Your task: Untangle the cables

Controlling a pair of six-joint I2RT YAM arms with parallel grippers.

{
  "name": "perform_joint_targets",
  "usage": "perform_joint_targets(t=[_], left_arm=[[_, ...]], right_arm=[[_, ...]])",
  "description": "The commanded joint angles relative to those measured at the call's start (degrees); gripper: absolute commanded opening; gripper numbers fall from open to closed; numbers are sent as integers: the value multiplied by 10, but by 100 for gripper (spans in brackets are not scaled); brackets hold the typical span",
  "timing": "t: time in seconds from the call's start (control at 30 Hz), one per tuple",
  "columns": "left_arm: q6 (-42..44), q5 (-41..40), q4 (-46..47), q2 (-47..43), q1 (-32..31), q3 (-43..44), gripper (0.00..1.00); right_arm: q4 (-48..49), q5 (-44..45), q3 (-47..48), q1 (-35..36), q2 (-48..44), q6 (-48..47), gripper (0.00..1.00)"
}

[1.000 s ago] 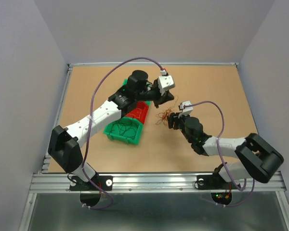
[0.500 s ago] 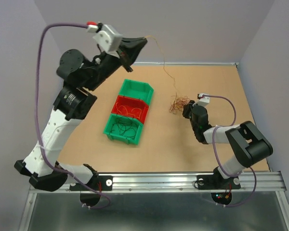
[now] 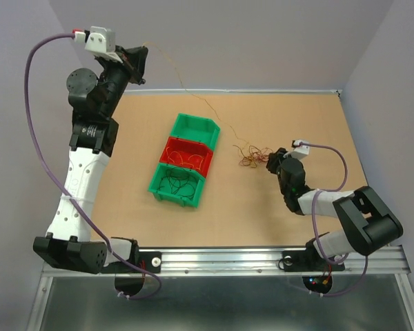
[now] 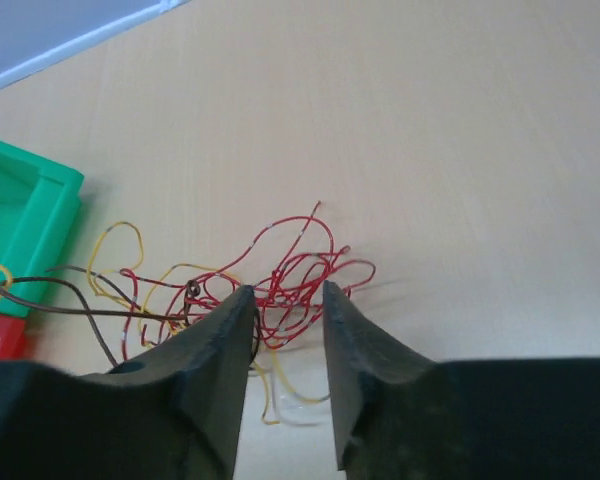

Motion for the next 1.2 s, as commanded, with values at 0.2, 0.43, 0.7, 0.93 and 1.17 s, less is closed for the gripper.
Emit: perform_joint_targets(t=[0.2, 0.43, 0.7, 0.93, 1.17], left_arm=[[-103, 212, 175, -67, 9, -128, 0], [-101, 228, 200, -104, 9, -183, 0], [-94, 229, 197, -158, 9, -221, 0], [-94, 233, 185, -184, 9, -225, 0], [-61, 180, 170, -172, 10, -235, 0]], right_arm=[[134, -253, -29, -5, -55, -87, 82], [131, -442, 15, -2, -64, -189, 88], [115, -465, 109, 21, 22, -224, 88], [102, -497, 181, 46, 102, -262, 85], [100, -478, 191, 60, 60, -211, 1]])
